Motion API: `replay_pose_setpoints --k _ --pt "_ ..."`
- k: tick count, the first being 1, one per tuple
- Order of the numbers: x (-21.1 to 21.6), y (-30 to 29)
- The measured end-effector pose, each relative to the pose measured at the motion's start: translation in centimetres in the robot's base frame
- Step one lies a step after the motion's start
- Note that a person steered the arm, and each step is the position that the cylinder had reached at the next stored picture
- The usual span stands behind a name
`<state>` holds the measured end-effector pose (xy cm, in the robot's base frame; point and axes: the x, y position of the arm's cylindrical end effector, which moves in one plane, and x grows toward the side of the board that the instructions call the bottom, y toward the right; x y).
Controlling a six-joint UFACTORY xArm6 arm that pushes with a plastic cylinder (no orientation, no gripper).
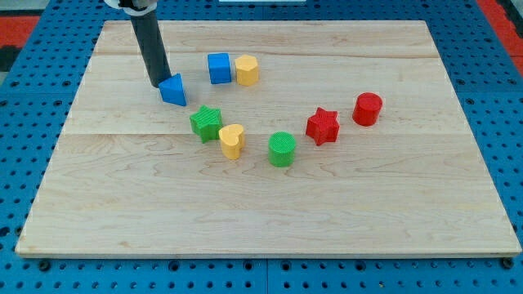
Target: Move the arm to the top of the blue cube
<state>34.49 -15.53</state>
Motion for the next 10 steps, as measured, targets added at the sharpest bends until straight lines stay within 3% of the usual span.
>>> replay_pose_setpoints --k 2,4,5,7,10 --pt "2.3 2.3" --pt "-3.1 3.0" --pt "-8.1 5.4" --pt "-7.2 18.4" --pt "-6.9 9.7"
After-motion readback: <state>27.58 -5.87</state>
